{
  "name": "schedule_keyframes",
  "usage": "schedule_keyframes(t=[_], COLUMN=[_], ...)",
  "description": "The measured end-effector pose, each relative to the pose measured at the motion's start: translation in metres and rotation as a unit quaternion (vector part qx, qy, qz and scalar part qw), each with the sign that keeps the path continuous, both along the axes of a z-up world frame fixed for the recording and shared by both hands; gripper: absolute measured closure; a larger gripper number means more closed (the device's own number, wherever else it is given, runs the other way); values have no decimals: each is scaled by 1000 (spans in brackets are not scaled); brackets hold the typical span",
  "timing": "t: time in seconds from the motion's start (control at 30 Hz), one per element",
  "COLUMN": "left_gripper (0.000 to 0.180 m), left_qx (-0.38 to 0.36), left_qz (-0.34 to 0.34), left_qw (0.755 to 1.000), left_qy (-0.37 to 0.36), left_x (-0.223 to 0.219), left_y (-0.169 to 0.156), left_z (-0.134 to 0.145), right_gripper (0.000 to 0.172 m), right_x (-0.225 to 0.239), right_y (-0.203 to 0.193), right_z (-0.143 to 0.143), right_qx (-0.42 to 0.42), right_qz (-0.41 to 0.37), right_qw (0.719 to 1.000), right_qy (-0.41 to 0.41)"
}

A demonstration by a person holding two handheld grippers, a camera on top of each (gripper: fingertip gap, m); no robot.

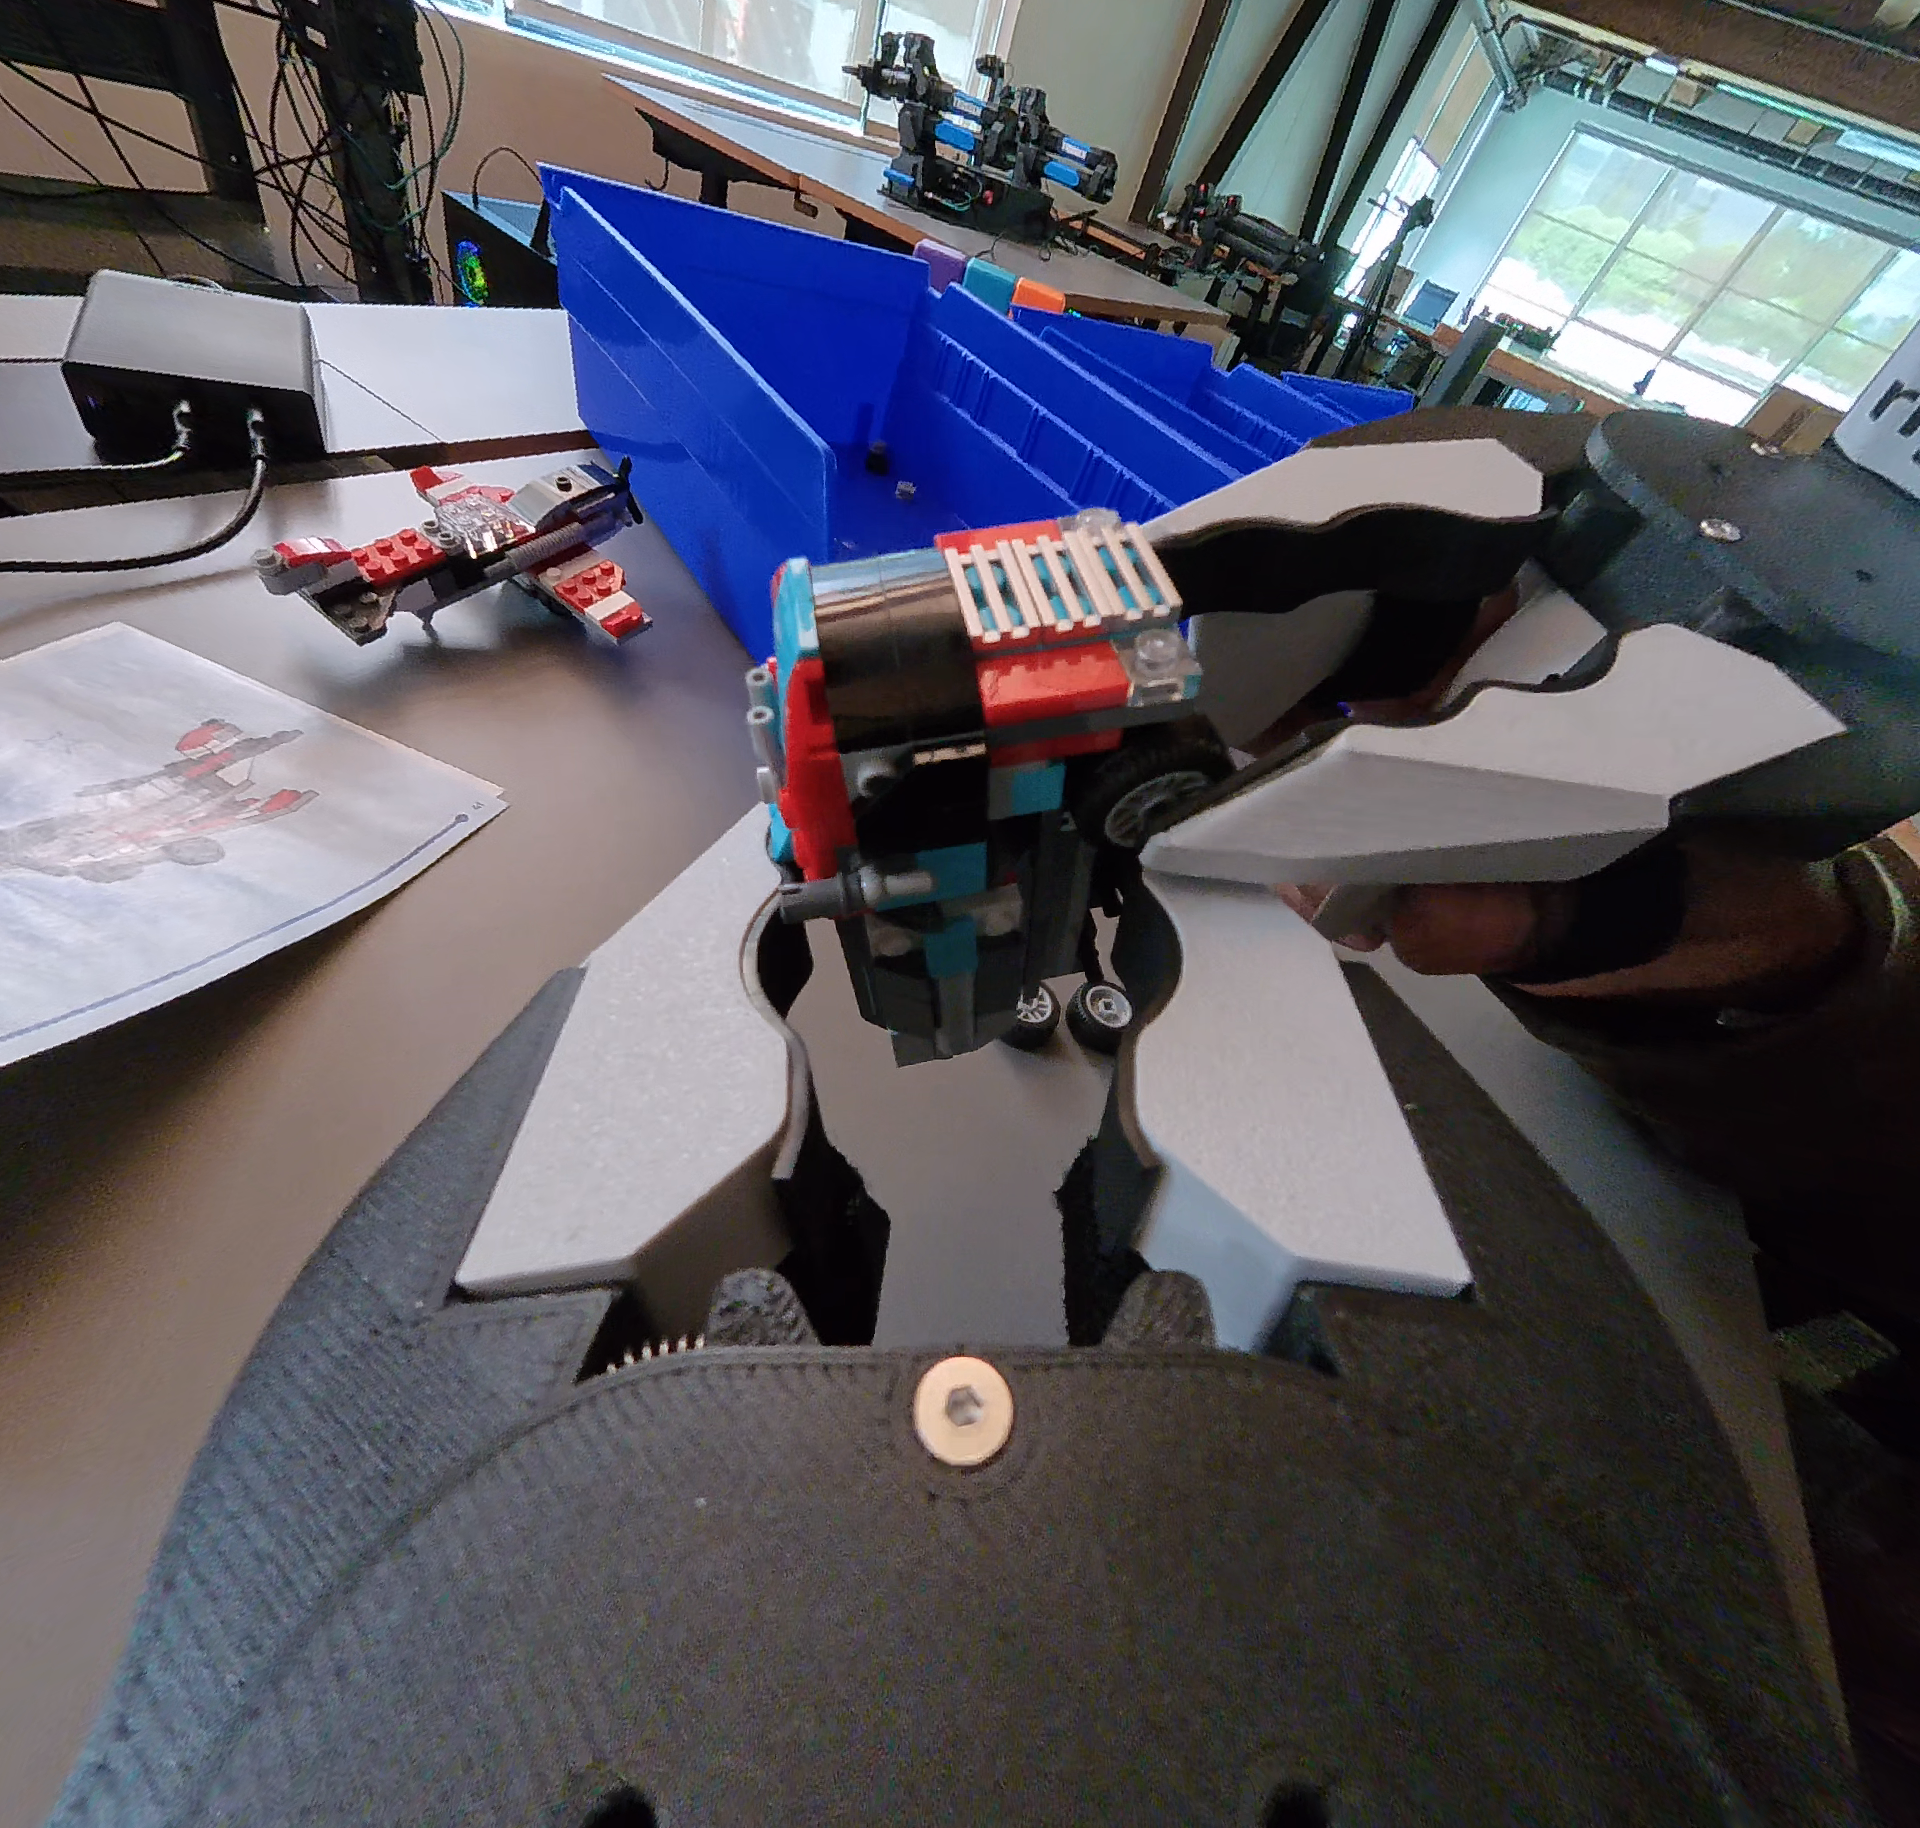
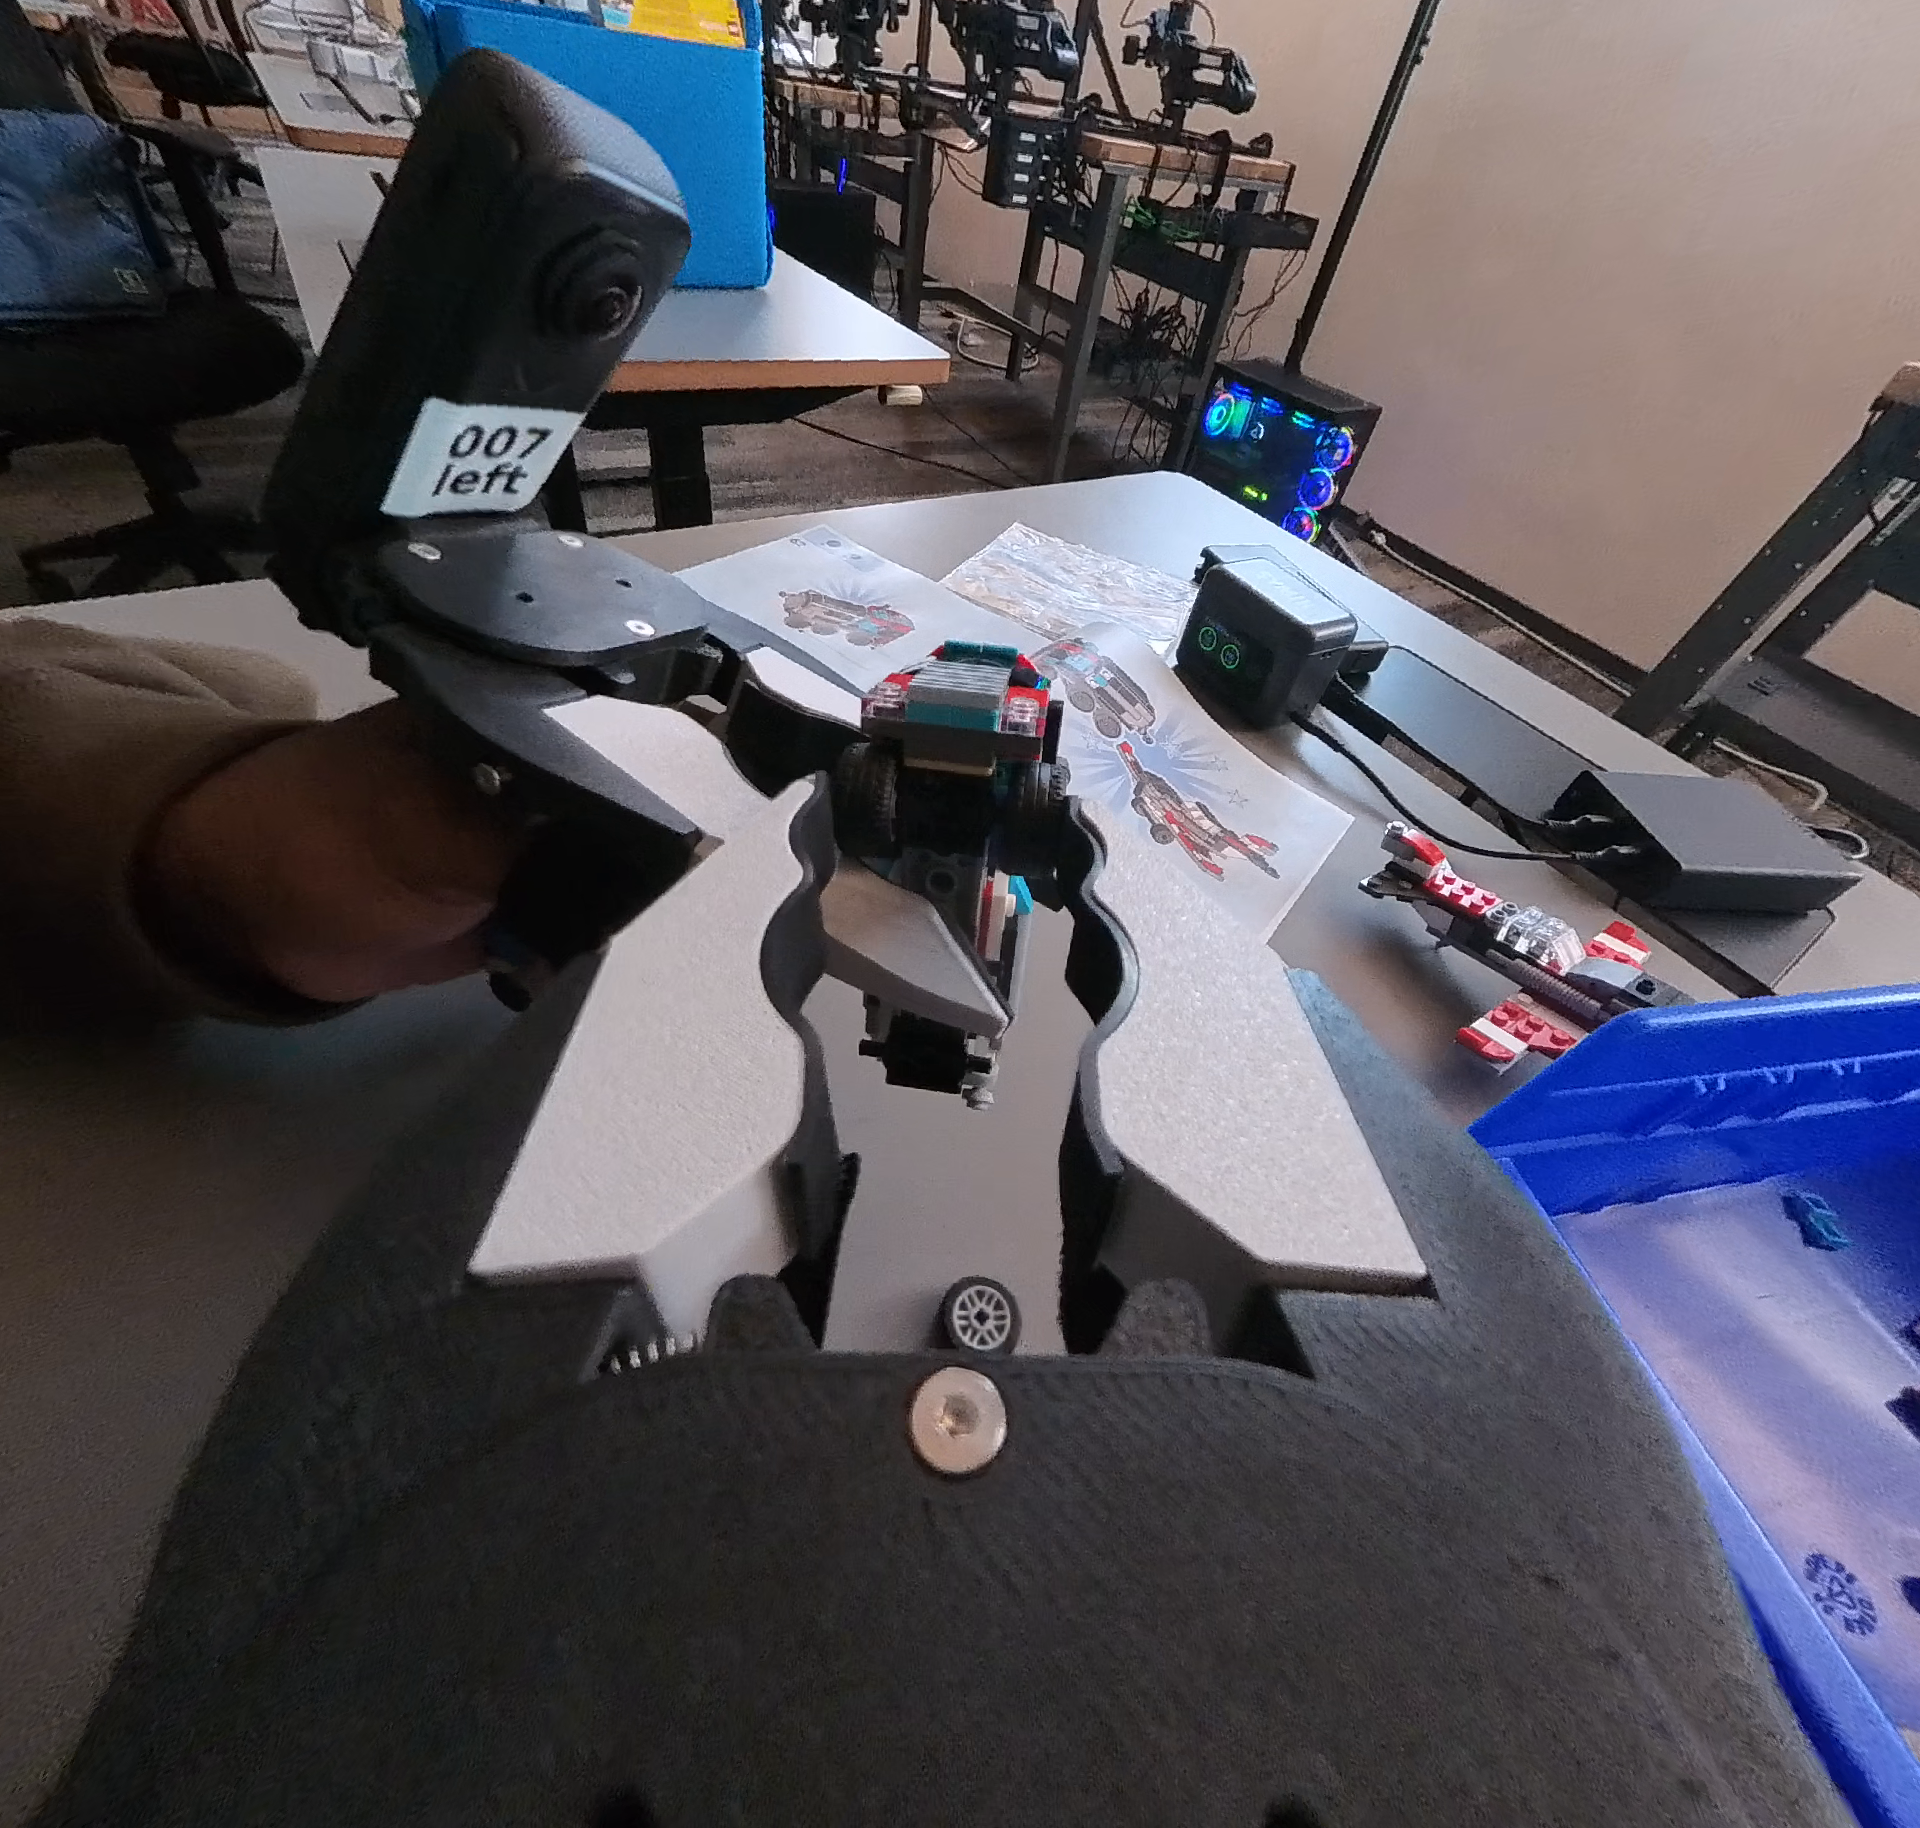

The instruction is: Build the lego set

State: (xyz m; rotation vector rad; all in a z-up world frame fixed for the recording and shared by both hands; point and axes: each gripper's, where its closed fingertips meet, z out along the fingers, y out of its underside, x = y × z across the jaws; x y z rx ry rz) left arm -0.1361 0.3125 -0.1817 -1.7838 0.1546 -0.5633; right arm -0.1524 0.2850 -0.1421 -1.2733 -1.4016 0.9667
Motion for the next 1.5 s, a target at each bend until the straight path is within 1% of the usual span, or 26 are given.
schedule_keyframes(t=[0.4,0.47,0.5,0.53,0.6,0.67,0.73,0.83,0.97,1.07,1.13,1.17,1.23,1.33,1.4,1.5], left_gripper=[123,123,123,123,123,123,123,123,123,123,122,122,122,122,122,123], left_qx=[-12,-9,-10,-11,-9,-6,4,16,15,8,6,7,10,19,32,58], left_qz=[-3,-6,-11,-10,-13,-23,-35,-62,-79,-79,-86,-91,-98,-112,-123,-147], left_qw=[1000,1000,1000,999,994,986,973,950,927,909,896,892,891,897,904,909], left_qy=[-4,-15,-27,-46,-104,-167,-229,-305,-368,-408,-435,-443,-443,-427,-409,-385], left_x=[0,-1,-1,-4,-12,-22,-31,-37,-37,-38,-36,-35,-31,-24,-21,-15], left_y=[1,1,1,1,2,3,2,1,0,1,0,-1,-2,-4,-6,-10], left_z=[-5,-4,-3,-2,3,9,16,26,29,29,31,32,33,35,38,45], right_gripper=[129,129,126,115,102,96,96,99,102,106,108,108,108,105,101,100], right_x=[0,-1,-1,-1,2,7,11,12,10,8,6,5,4,3,4,5], right_y=[0,1,1,1,4,6,8,8,9,12,9,7,4,3,3,0], right_z=[-5,-4,-3,0,6,10,9,-1,-9,-12,-16,-18,-18,-20,-20,-16], right_qx=[-5,-14,-21,-29,-46,-70,-87,-110,-154,-122,-89,-88,-122,-204,-274,-366], right_qz=[12,11,10,12,19,35,49,73,93,77,71,73,81,94,110,139], right_qw=[1000,1000,1000,999,998,996,994,991,983,988,992,993,988,974,955,919], right_qy=[-3,1,4,12,28,37,43,38,49,57,46,41,41,39,42,52])
